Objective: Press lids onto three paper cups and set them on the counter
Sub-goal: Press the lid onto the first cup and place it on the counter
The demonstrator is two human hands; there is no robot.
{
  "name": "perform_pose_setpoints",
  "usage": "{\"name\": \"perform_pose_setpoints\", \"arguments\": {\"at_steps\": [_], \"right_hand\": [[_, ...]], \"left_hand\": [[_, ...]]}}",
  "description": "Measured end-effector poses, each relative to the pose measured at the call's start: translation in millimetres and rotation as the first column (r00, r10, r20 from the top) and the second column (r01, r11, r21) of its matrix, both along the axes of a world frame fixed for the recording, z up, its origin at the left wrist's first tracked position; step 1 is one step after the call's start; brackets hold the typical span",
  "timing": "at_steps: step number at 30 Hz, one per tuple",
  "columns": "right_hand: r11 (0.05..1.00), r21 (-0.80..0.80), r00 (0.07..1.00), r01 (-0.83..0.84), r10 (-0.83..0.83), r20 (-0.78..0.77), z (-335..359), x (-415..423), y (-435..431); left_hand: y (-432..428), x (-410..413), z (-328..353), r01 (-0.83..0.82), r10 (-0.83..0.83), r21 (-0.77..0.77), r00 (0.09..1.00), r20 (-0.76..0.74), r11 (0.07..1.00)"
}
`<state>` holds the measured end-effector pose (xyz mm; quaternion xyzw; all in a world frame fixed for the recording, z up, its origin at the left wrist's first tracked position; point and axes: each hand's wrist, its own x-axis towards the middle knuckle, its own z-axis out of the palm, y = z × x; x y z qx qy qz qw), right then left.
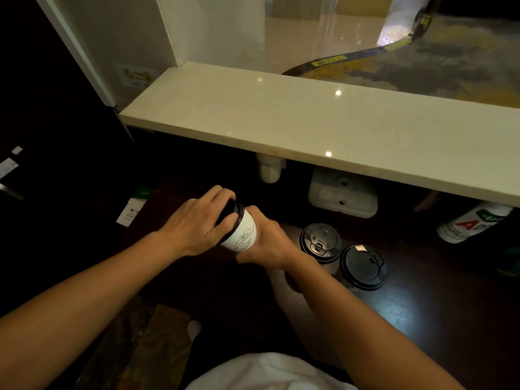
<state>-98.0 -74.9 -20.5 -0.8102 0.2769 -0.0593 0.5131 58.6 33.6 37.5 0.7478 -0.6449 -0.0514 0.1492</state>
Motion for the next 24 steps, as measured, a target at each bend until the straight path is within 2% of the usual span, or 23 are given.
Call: {"name": "perform_pose_setpoints", "arguments": {"at_steps": [3, 6, 7, 9, 11, 12, 13, 16, 19, 22, 24], "right_hand": [[0.999, 0.01, 0.999, 0.035, -0.035, 0.007, -3.7, 1.5, 6.3], [0.996, -0.086, 0.998, 0.03, -0.035, -0.054, -3.4, 0.5, 8.9], [0.987, -0.158, 0.996, 0.02, -0.033, -0.079, -2.6, 0.2, 9.6], [0.944, -0.33, 0.993, 0.005, -0.044, -0.11, -3.2, 0.8, 12.6], [0.895, -0.445, 0.991, 0.013, -0.07, -0.111, -7.4, 2.2, 17.9], [0.882, -0.471, 0.991, 0.027, -0.086, -0.103, -10.7, 2.6, 20.4], [0.877, -0.479, 0.99, 0.048, -0.105, -0.092, -13.9, 2.8, 22.1], [0.879, -0.462, 0.987, 0.114, -0.155, -0.05, -21.9, 0.9, 23.0], [0.909, -0.38, 0.981, 0.169, -0.192, -0.023, -24.9, -2.5, 23.8], [0.964, -0.097, 0.969, 0.247, -0.245, 0.035, -27.2, -7.6, 25.4], [0.953, 0.072, 0.953, 0.294, -0.298, 0.054, -29.8, -9.9, 25.5]], "left_hand": [[-0.5, -2.6, -5.6, -0.059, 0.058, -0.027, 0.998, -0.039, 0.998], [-5.4, -12.2, -12.1, -0.244, 0.246, 0.033, 0.963, -0.111, 0.969], [-9.7, -15.7, -14.2, -0.344, 0.353, 0.09, 0.927, -0.125, 0.935], [-21.3, -20.5, -13.1, -0.529, 0.586, 0.305, 0.799, -0.134, 0.792], [-29.9, -23.8, -7.6, -0.563, 0.734, 0.515, 0.643, -0.218, 0.646], [-32.4, -24.2, -5.5, -0.552, 0.768, 0.566, 0.587, -0.258, 0.612], [-34.1, -23.7, -6.2, -0.544, 0.774, 0.585, 0.578, -0.259, 0.602], [-37.5, -25.0, -14.5, -0.575, 0.724, 0.512, 0.675, -0.143, 0.638], [-32.9, -29.7, -22.6, -0.519, 0.566, 0.378, 0.824, -0.017, 0.767], [-22.8, -37.5, -19.9, -0.458, 0.476, 0.221, 0.878, -0.035, 0.861], [-14.2, -36.2, -19.6, -0.341, 0.35, 0.117, 0.934, -0.067, 0.933]]}}
